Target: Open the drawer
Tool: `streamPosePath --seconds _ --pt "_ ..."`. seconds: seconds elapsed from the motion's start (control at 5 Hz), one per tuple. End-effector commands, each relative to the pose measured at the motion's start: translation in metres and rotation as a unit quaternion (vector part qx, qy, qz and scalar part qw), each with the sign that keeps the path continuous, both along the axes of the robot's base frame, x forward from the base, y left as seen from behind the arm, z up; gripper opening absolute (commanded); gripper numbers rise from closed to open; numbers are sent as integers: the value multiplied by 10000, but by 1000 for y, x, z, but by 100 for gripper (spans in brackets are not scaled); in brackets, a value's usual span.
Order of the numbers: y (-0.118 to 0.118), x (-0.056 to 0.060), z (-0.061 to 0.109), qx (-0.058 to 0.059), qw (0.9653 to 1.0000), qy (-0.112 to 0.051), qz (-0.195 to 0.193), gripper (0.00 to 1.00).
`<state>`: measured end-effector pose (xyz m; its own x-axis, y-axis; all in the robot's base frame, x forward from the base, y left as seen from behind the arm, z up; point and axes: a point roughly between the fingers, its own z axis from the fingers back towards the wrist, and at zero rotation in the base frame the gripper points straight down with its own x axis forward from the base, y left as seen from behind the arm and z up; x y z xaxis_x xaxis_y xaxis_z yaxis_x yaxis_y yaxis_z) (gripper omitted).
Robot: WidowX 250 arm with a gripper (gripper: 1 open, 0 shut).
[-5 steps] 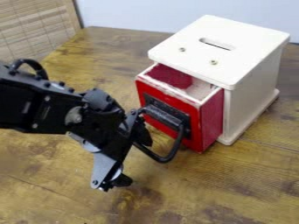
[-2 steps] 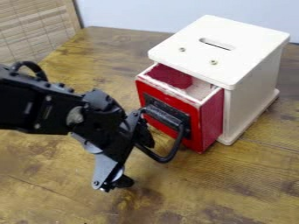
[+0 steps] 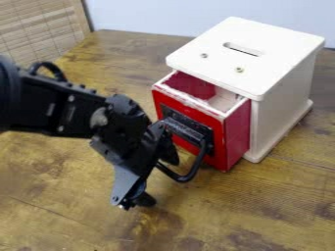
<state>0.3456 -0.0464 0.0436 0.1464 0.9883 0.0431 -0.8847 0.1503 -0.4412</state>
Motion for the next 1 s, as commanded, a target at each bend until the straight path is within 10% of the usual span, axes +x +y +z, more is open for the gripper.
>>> streamPosePath --seconds 0.0,0.2,0.4,0.8 --pt "-12 9 15 23 9998 -171 88 100" --pt "-14 -4 17 47 9999 -77 -139 0" --pt "-13 -15 20 117 9993 -11 -348 100" --pt "-12 -8 19 152 9997 34 -168 100"
